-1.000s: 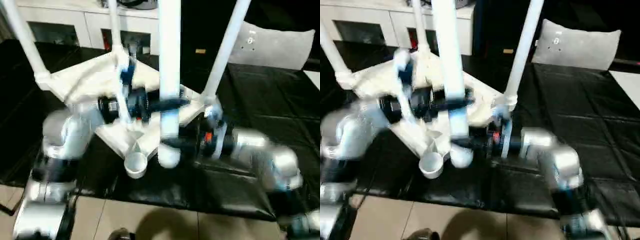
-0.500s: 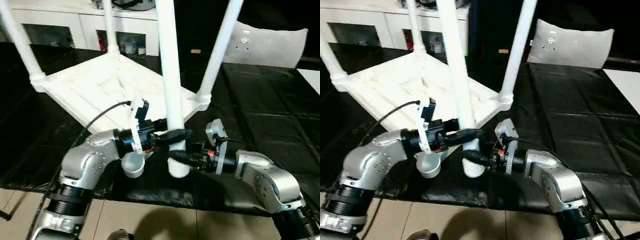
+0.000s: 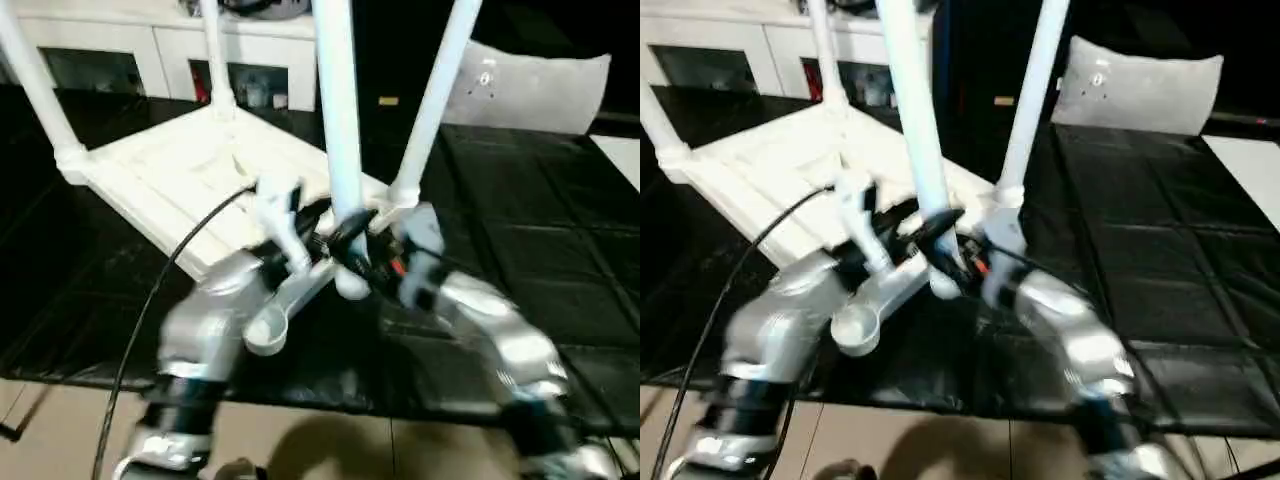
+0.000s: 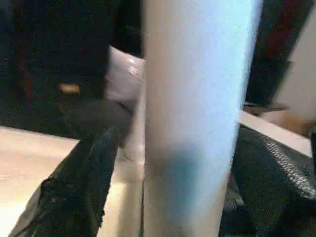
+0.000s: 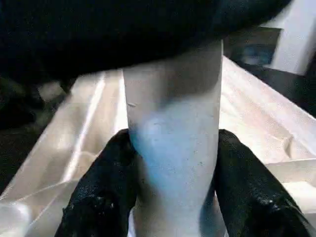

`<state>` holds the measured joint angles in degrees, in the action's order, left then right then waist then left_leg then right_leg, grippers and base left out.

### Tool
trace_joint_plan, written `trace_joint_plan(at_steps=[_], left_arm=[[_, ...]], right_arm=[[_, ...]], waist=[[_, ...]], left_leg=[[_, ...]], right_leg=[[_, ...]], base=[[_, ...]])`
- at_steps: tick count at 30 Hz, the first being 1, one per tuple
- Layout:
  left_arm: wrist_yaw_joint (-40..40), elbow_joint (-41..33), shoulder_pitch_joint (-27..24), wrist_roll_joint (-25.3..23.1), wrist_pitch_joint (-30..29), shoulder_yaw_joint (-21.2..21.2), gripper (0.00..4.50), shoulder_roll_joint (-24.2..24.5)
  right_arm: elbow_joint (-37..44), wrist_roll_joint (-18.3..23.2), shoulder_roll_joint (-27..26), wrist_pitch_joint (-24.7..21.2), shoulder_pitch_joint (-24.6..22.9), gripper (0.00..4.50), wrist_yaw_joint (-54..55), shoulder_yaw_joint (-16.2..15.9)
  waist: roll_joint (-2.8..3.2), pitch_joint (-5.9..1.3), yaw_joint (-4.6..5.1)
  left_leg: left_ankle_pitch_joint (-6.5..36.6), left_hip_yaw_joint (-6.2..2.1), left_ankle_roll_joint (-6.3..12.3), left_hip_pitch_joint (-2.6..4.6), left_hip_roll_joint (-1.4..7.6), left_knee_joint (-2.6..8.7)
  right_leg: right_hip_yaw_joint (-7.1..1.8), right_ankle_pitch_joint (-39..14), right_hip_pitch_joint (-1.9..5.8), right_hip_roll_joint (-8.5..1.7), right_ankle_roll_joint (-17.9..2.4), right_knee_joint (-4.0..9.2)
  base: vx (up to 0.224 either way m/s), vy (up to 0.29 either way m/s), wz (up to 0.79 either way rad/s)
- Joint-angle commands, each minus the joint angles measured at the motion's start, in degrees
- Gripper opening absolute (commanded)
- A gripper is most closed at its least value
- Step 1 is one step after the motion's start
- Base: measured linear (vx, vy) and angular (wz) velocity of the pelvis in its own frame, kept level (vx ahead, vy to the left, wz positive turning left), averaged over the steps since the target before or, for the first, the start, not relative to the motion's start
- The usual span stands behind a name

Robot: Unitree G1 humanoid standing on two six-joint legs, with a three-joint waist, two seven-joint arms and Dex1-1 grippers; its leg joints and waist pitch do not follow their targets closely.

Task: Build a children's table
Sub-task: Pick table leg

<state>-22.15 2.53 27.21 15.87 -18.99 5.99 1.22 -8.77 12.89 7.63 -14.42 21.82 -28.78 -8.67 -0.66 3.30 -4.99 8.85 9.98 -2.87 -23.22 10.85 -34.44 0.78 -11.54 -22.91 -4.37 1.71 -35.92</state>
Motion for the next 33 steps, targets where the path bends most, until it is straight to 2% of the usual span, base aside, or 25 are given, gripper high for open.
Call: trace_joint_plan(at_steps=[1, 3, 4, 9, 14, 24, 28, 31, 33], left_arm=[[1.02, 0.10, 0.75, -1.80, 0.90, 1.38, 3.66, -0.33], [1.93, 0.43, 0.90, -2.64, 1.33, 1.46, 3.66, -0.46], [3.49, 1.50, 1.05, -3.61, 1.83, 1.10, 3.66, -0.76], [4.58, 2.98, 1.17, -4.54, 3.74, 0.75, 3.66, -1.51], [3.96, 3.71, 1.35, -4.19, 3.87, 0.88, 3.66, -1.71], [2.88, 4.47, 1.48, -4.25, 4.53, 1.18, 3.66, -1.79], [2.45, 4.51, 1.44, -4.48, 4.74, 1.48, 3.66, -1.60], [2.62, 4.72, 1.45, -5.51, 5.80, 1.87, 3.29, -1.17], [3.63, 5.51, 1.48, -8.65, 8.84, 2.91, 3.19, 0.06]], right_arm=[[-0.51, -0.77, -0.22, 1.42, 0.87, 1.91, 1.77, 1.02], [-0.86, -1.06, -0.54, 1.88, 1.03, 1.91, 1.96, 1.05], [-1.56, -1.35, -1.16, 2.60, 1.34, 1.91, 2.82, 1.57], [-2.91, -1.73, -1.75, 4.09, 1.86, 1.91, 3.46, 1.98], [-2.82, -1.97, -1.48, 4.93, 1.74, 1.91, 2.05, 0.40], [-3.25, -2.74, -1.50, 6.67, 1.22, 1.91, 0.43, -0.12], [-3.51, -2.75, -1.28, 7.08, 1.20, 1.91, 0.39, -0.27], [-3.60, -2.87, -1.31, 7.38, 1.17, 1.91, 0.36, -0.27], [-3.76, -3.03, -1.29, 7.68, 1.07, 1.91, 0.26, -0.18]], waist=[[-0.47, -3.99, 0.36], [-0.47, -4.08, 0.33], [-0.45, -4.13, 0.39], [-0.53, -4.07, 0.34], [-0.49, -3.96, 0.37], [-0.40, -4.01, 0.30], [-0.36, -3.94, 0.35], [-0.35, -3.95, 0.35], [-0.32, -3.97, 0.37]], left_leg=[[14.34, -0.36, -2.03, 1.44, 1.50, 4.47], [13.84, -0.33, -1.85, 1.50, 1.55, 4.36], [12.61, -0.26, -1.33, 1.38, 1.47, 4.22], [13.27, -0.19, -1.19, 1.46, 1.47, 4.26], [14.67, -0.25, -1.21, 1.54, 1.58, 4.38], [14.10, -0.29, -1.08, 1.46, 1.58, 4.37], [15.01, -0.29, -1.20, 1.54, 1.59, 4.44], [15.11, -0.33, -1.17, 1.50, 1.59, 4.46], [15.12, -0.40, -1.12, 1.48, 1.63, 4.50]], right_leg=[[-1.21, -10.70, 1.79, -2.32, -7.73, 4.77], [-1.24, -9.51, 1.84, -2.32, -7.85, 4.65], [-1.22, -7.05, 1.94, -2.27, -8.37, 4.50], [-1.25, -8.40, 1.99, -2.36, -8.69, 4.66], [-1.24, -10.16, 1.83, -2.37, -8.54, 4.79], [-1.26, -8.81, 1.88, -2.37, -8.80, 4.65], [-1.25, -9.80, 1.81, -2.36, -8.88, 4.77], [-1.26, -9.85, 1.82, -2.37, -8.67, 4.81], [-1.26, -9.81, 1.85, -2.35, -8.26, 4.86]], base=[[0.000, 0.000, 0.00], [0.000, 0.000, 0.00], [0.000, 0.000, 0.00], [0.000, 0.000, 0.00], [0.000, 0.000, 0.00], [0.000, 0.000, 0.00], [0.000, 0.000, 0.00], [0.000, 0.000, 0.00], [0.000, 0.000, 0.00]])
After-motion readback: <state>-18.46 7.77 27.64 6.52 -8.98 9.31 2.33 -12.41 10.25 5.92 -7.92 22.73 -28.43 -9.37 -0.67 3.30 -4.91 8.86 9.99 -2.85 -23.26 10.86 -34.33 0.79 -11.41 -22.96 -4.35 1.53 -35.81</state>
